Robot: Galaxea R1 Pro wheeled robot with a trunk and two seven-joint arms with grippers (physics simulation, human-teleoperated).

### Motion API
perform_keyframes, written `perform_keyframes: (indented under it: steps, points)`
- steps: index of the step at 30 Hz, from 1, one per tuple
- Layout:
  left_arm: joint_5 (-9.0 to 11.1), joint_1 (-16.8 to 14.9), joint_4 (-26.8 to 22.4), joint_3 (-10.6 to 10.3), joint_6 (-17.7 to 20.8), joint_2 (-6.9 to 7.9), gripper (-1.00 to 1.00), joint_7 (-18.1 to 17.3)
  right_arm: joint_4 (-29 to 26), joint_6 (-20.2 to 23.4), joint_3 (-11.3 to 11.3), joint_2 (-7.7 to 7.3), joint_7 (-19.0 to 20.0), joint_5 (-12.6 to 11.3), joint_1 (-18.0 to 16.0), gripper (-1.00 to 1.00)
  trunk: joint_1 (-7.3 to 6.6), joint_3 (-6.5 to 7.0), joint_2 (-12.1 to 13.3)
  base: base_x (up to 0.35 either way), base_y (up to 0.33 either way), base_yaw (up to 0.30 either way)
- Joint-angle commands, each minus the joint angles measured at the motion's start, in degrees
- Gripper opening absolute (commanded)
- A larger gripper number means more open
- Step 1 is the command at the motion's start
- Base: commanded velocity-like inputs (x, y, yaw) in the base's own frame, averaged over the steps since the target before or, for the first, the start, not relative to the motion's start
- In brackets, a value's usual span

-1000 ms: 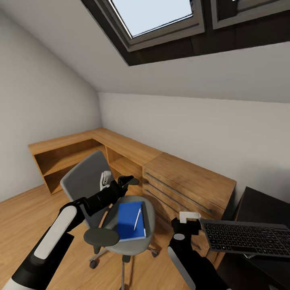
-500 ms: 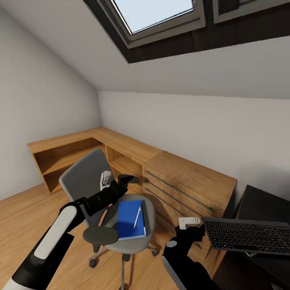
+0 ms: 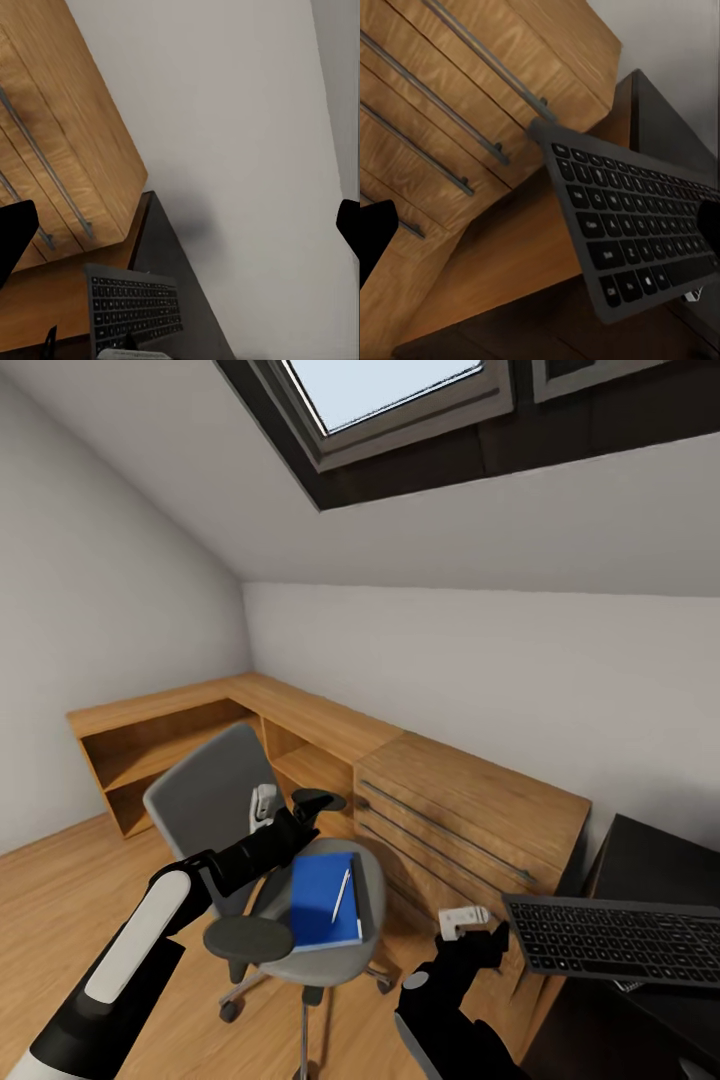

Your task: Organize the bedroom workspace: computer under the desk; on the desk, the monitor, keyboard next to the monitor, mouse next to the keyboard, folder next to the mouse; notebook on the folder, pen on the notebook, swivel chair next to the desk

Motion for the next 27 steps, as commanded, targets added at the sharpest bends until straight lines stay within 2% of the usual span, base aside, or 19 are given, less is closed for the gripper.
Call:
perform_keyframes:
  steps: [1,23,27]
  points:
    - [0.73,-0.05,-0.06,-0.07,0.03,0.00,1.00,0.52,0.05,0.57,0.25,-0.02,-0.58,-0.38,-0.08,1.00,0.23,-0.25,-0.46,0.000,0.000,0.000]
    - [1.15,-0.05,-0.03,-0.71,0.10,-0.41,1.00,0.52,0.46,0.65,0.05,-0.04,-1.44,-0.14,-0.14,1.00,5.06,-4.20,-9.28,0.000,0.000,0.000]
    - [1.15,-0.05,-0.03,-1.35,0.10,-0.46,1.00,0.52,0.47,0.65,-0.03,-0.11,-1.50,-0.05,-0.16,1.00,5.94,-4.92,-10.89,0.000,0.000,0.000]
